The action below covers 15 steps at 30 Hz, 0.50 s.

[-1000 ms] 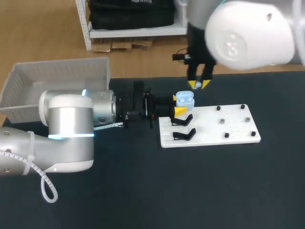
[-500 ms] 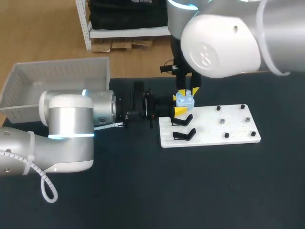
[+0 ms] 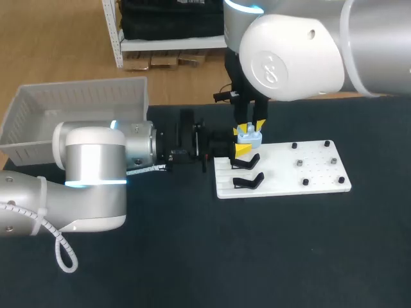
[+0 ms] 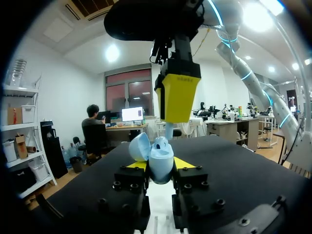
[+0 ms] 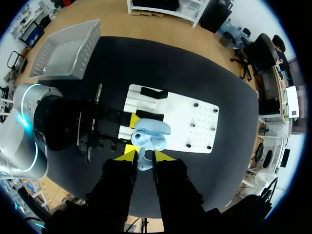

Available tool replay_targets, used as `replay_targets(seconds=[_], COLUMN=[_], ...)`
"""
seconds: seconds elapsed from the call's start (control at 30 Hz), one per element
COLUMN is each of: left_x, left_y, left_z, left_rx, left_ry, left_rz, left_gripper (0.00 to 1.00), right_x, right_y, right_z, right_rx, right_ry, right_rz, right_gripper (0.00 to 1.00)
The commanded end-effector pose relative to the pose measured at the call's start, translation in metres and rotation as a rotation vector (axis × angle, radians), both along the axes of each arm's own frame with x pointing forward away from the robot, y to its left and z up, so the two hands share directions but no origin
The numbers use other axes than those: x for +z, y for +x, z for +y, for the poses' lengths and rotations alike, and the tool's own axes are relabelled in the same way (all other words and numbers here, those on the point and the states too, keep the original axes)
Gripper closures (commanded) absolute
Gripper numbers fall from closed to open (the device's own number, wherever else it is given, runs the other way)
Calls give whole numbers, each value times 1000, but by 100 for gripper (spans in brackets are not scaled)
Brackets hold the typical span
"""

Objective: Pick up each earbud case from the left stands, insert the matching earbuds, close the lid, and place the case in the box.

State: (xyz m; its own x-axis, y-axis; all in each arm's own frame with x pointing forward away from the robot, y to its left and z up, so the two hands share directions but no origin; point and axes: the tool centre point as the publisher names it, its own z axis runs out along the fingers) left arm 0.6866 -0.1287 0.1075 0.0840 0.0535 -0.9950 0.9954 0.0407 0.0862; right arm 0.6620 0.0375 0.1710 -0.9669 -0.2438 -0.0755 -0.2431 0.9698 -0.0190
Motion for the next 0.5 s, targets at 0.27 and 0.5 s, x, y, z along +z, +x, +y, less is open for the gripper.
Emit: replay_targets(seconds=[0.27,0.5], left_x=[-1,-1], left_y=[-1,-1], left_z=[-1,-1], left_rx=[7,7], left_ry=[-4,-4], left_rz=[-4,-4], left_gripper=[100,100], right_x=[-3,-6], right_y=[7,9], right_z=[8,9], right_rx=[27,42], right_ry=[3,-7], right_rz=[22,30], right_gripper=[100,100])
